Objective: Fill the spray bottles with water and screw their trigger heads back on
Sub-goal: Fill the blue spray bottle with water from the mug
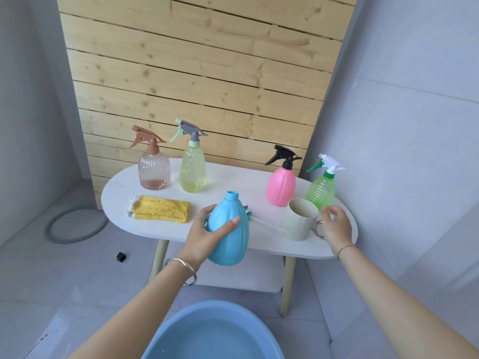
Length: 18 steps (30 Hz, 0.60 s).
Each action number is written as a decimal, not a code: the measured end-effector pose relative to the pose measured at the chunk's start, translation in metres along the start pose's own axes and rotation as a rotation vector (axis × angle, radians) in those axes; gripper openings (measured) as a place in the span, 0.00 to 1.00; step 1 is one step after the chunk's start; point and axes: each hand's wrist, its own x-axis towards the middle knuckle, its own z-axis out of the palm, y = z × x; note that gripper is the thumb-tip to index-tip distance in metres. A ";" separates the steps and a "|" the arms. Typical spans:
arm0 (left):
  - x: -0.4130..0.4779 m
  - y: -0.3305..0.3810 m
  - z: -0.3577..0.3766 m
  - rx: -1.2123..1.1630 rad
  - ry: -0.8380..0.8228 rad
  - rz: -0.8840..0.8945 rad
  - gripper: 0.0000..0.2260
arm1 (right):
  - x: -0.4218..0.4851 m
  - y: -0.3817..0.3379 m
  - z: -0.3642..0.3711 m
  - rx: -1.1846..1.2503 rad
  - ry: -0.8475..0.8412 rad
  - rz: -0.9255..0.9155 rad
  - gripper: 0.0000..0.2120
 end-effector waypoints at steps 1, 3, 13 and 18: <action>-0.004 0.000 0.001 -0.004 0.000 -0.007 0.33 | -0.001 0.009 -0.002 0.002 -0.061 0.084 0.13; -0.012 0.000 0.003 -0.004 0.000 -0.011 0.30 | -0.006 0.026 -0.003 0.030 -0.116 0.174 0.11; -0.068 0.004 -0.006 0.010 0.042 -0.021 0.28 | -0.061 0.036 -0.040 0.347 0.033 0.161 0.13; -0.104 -0.010 -0.019 0.062 0.015 -0.038 0.37 | -0.101 0.016 -0.067 0.472 0.006 0.087 0.11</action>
